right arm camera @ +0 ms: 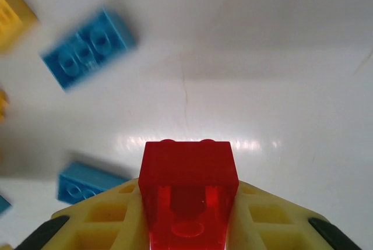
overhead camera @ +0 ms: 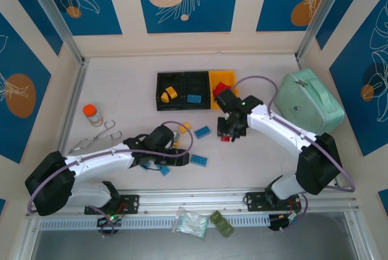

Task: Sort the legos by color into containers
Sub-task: Place the lego in the container.

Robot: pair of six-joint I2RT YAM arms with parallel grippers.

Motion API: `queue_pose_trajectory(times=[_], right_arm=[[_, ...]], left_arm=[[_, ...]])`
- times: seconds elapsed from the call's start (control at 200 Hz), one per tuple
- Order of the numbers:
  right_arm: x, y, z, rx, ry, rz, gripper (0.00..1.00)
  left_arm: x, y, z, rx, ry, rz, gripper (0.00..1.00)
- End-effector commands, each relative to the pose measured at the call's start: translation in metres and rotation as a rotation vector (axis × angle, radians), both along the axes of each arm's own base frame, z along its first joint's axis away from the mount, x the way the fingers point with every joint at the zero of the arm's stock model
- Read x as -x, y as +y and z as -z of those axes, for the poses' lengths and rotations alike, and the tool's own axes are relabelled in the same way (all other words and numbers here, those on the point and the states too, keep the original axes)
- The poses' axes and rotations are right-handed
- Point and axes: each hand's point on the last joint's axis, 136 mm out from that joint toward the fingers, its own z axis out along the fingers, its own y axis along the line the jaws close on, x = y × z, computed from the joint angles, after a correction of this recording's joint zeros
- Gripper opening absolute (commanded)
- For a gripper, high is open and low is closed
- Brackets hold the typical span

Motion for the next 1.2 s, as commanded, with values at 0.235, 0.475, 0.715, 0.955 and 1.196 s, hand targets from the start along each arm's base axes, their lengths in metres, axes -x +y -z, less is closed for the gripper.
queue_pose_trajectory(times=[0.235, 0.475, 0.715, 0.955, 1.196], right_arm=[[-0.121, -0.004, -0.025, -0.001, -0.157, -0.003, 0.3], [-0.188, -0.003, -0.01, -0.001, -0.153, 0.041, 0.3], [-0.233, -0.006, 0.004, -0.001, -0.142, 0.079, 0.3], [-0.263, -0.006, 0.02, -0.022, -0.117, 0.115, 0.31], [-0.277, 0.006, 0.028, -0.054, -0.108, 0.122, 0.32]], left_arm=[[-0.018, -0.02, -0.026, 0.037, -0.075, 0.001, 0.72], [-0.025, -0.022, -0.035, 0.041, -0.102, -0.01, 0.72], [-0.022, -0.016, -0.032, 0.026, -0.1, -0.017, 0.72], [-0.022, -0.016, -0.029, 0.019, -0.093, -0.019, 0.72], [-0.022, -0.012, -0.026, 0.008, -0.091, -0.029, 0.72]])
